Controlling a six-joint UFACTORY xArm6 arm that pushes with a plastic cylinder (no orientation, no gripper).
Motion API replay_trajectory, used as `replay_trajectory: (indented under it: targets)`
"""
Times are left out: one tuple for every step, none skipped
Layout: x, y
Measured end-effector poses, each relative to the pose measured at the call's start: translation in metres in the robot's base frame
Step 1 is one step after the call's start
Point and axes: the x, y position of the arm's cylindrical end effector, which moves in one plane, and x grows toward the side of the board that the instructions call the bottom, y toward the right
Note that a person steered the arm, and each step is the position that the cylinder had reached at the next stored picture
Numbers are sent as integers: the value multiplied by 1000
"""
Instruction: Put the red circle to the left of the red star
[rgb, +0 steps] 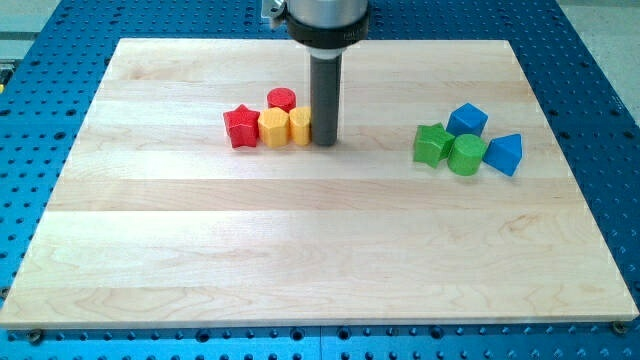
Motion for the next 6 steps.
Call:
replay_trajectory:
  targets:
    - [-19, 35]
    - [-24, 8]
    - [-43, -19]
    - [-38, -60]
    - [-55, -86]
    - [-60, -152]
